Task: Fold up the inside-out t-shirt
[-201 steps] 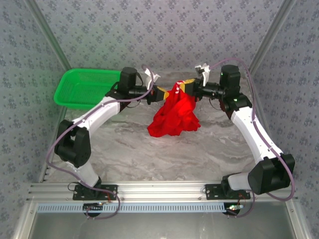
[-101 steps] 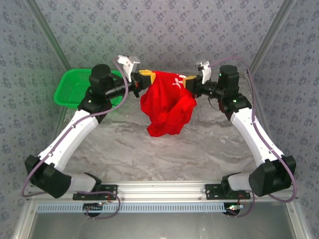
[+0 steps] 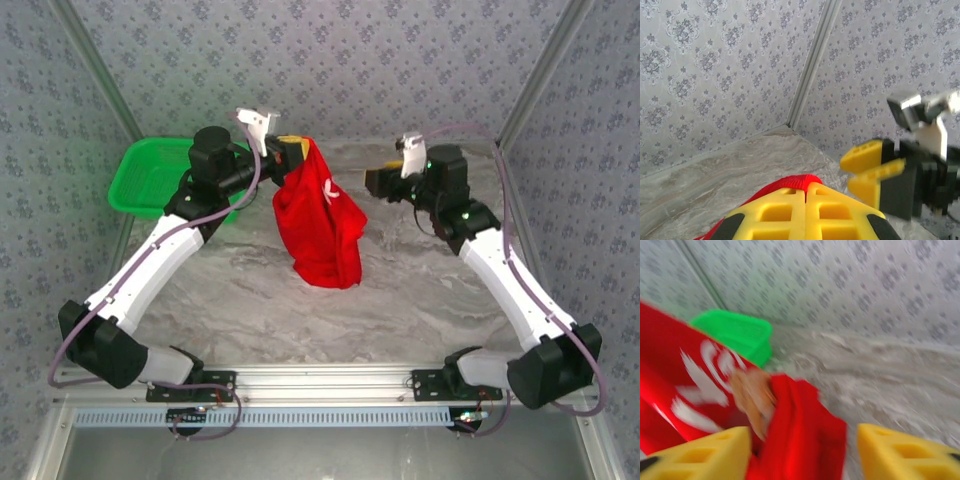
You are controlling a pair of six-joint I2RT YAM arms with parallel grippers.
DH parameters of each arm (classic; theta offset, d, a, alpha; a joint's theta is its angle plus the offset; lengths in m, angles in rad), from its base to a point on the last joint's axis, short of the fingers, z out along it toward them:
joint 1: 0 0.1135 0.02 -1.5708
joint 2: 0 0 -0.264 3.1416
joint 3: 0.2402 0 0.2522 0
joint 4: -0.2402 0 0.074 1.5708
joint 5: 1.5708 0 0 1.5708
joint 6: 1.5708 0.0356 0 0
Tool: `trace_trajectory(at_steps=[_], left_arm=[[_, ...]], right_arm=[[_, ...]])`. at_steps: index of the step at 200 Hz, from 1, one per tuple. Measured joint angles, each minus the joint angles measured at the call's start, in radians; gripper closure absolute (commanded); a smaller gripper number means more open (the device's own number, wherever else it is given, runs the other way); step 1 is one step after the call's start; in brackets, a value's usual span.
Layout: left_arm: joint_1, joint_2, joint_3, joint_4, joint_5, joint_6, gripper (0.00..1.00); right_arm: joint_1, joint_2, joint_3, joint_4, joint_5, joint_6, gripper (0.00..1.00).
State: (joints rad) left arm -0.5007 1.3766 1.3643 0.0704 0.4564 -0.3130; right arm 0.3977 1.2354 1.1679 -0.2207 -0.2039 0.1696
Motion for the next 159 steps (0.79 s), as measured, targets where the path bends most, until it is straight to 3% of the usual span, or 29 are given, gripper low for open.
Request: trace_trajectory(at_steps=[28,60,70,76,101,109,138,159], left_arm=[[-0.007,0.0,0.019,-0.014,0.0,-0.004,1.0],[-0.018,0.0,0.042,-0.023,-0.001,-0.003,1.0],[-0.019,0.0,0.043,-0.024,-0.001,-0.003,1.0],[-0.019,0.0,0.043,-0.024,-0.001,-0.003,1.0],[-0.019,0.0,0.043,-0.042,-0.002,-0.002,1.0],[-0.019,-0.001,0.043,-0.048,-0.004,0.0,1.0],[-0.006,-0.021,0.047,-0.079,-0.028,0.004,1.0],[0.047,-0.06,0.048,-0.112,-0.05,-0.007,1.0]], right_arm=[[0.098,0.006,-0.119,-0.032,0.078,-0.002,0.2],[0.136,0.044,-0.228,0.012,0.047,0.047,0.19],[0.139,0.064,-0.239,0.03,0.027,0.066,0.25],[0.139,0.08,-0.239,0.041,0.019,0.076,0.33],[0.126,0.136,-0.233,0.061,0.01,0.111,0.85],[0.106,0.142,-0.233,0.06,0.013,0.126,0.97],[-0.03,0.134,-0.243,0.067,0.032,0.193,1.0],[-0.142,0.078,-0.307,0.099,0.017,0.257,0.93]])
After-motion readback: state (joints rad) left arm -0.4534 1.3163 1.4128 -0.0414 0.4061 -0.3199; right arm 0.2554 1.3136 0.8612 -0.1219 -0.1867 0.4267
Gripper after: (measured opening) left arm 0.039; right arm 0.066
